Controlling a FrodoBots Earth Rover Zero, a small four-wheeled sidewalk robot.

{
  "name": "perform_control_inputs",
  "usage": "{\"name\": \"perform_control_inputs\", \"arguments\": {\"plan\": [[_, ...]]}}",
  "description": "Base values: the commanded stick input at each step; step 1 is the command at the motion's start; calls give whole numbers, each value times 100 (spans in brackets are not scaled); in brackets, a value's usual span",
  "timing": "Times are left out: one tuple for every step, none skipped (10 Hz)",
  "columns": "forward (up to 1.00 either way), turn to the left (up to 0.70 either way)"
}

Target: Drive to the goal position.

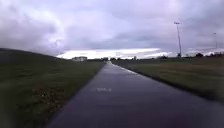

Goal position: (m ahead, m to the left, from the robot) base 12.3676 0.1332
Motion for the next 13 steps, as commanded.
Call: {"name": "perform_control_inputs", "arguments": {"plan": [[70, 0], [70, 0], [70, 0], [70, 0], [70, 0], [70, 0], [70, 0], [70, 0], [70, 0], [70, 0], [70, 0], [70, 0], [70, 0]]}}
